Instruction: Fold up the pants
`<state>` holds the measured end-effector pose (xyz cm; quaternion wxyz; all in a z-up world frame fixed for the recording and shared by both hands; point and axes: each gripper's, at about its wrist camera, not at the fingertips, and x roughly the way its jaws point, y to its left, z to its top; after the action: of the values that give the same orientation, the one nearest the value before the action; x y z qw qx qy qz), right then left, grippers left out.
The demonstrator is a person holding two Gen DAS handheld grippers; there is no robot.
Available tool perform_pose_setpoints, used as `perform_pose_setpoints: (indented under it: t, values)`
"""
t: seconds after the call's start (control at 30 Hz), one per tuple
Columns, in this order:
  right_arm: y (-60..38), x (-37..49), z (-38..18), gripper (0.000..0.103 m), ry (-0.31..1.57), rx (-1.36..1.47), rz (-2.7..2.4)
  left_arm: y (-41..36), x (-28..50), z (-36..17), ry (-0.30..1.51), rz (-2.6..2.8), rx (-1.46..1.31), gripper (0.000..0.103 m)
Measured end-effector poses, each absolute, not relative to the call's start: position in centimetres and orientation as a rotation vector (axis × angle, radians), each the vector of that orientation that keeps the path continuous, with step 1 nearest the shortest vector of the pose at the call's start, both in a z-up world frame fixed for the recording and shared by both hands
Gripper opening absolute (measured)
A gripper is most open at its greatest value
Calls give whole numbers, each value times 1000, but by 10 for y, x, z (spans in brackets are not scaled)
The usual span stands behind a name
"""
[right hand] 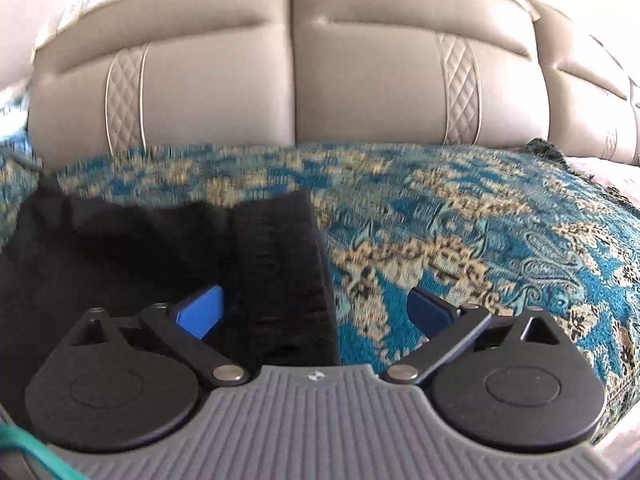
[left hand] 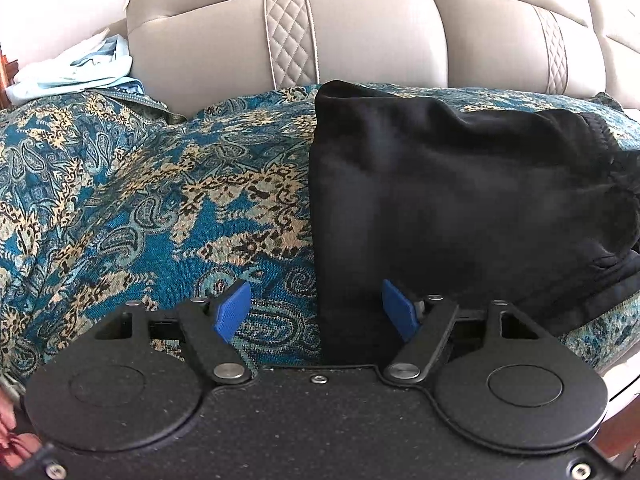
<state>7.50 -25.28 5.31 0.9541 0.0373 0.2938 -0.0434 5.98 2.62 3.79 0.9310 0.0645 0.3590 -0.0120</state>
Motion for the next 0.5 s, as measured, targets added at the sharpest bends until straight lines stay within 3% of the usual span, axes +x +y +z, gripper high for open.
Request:
perform_pose_setpoints:
  t: [0.23,0.4,0.43,0.5]
  values:
    - [-247,42,79,103,323,132,12,26,63,37,742,-20,132,74]
    - [-218,44,79,103,317,52,97,26,70,48,708,-25,148,73]
    - [-211,47,77,103,332,33,114,27,74,55,683,-27,148,72]
    - [-198,52,71,103,360,-1,147,29,88,72,637,-35,130,59]
